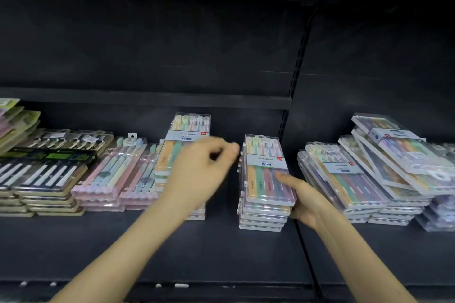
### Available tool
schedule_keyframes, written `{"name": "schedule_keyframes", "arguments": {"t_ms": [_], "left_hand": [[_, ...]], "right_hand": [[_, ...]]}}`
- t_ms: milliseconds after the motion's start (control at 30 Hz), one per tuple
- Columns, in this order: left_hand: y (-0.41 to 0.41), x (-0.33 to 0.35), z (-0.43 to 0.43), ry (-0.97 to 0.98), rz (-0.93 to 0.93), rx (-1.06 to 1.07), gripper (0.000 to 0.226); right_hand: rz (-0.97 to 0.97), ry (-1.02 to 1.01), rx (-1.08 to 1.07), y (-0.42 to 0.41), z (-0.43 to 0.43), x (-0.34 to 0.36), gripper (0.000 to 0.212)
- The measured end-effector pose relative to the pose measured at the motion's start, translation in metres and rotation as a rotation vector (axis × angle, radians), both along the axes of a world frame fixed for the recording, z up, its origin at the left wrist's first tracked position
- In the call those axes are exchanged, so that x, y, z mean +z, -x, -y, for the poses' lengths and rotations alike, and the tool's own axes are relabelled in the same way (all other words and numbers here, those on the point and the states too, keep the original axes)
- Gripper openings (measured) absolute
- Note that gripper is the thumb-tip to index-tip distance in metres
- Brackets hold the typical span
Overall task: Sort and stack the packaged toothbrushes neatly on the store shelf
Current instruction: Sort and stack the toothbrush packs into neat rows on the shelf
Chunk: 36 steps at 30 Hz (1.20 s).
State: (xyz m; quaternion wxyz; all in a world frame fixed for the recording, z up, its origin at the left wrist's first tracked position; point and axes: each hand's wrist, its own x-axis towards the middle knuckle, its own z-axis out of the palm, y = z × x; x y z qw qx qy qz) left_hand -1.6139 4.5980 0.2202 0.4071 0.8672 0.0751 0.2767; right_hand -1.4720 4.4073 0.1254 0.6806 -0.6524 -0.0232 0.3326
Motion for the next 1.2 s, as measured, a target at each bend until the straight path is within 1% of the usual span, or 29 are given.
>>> {"name": "schedule_keyframes", "arguments": {"t_ms": [33, 67, 100, 167, 267, 300, 367, 433, 600, 767, 933, 1200], "left_hand": [[0.009, 0.005, -0.014, -0.051, 0.091, 0.088, 0.027], [0.015, 0.01, -0.029, -0.096, 0.14, 0.182, 0.028], [0.016, 0.013, -0.044, -0.127, 0.147, 0.262, 0.027], [0.012, 0.012, -0.071, -0.132, 0.026, 0.341, 0.032], [0.0, -0.002, -0.095, -0.033, -0.254, 0.278, 0.049], [-0.004, -0.008, -0.1, 0.019, -0.304, 0.232, 0.053], [-0.008, -0.019, -0.106, 0.118, -0.342, 0.144, 0.056], [-0.01, -0.027, -0.109, 0.175, -0.361, 0.085, 0.056], [-0.011, -0.037, -0.113, 0.219, -0.408, 0.029, 0.056], [-0.012, -0.038, -0.112, 0.218, -0.409, 0.029, 0.056], [-0.011, -0.038, -0.111, 0.187, -0.417, 0.035, 0.055], [-0.011, -0.038, -0.107, 0.154, -0.425, 0.035, 0.055]], "right_hand": [[0.006, -0.005, -0.013, 0.001, -0.001, 0.0, 0.021], [0.008, -0.004, -0.024, 0.002, -0.003, 0.001, 0.02], [0.004, -0.001, -0.03, 0.002, -0.005, 0.003, 0.019], [-0.014, -0.001, -0.031, 0.002, -0.012, 0.004, 0.019], [-0.042, -0.017, -0.015, 0.003, -0.028, 0.006, 0.022], [-0.045, -0.019, -0.012, 0.003, -0.033, 0.006, 0.023], [-0.055, -0.024, -0.009, 0.003, -0.043, 0.005, 0.024], [-0.062, -0.025, 0.003, 0.003, -0.053, 0.005, 0.024], [-0.066, -0.019, 0.024, 0.002, -0.072, 0.004, 0.026], [-0.044, -0.005, 0.048, 0.004, -0.077, 0.002, 0.023], [-0.025, 0.052, 0.08, 0.001, -0.078, 0.008, 0.021], [-0.043, 0.066, 0.054, 0.008, -0.085, 0.011, 0.019]]}}
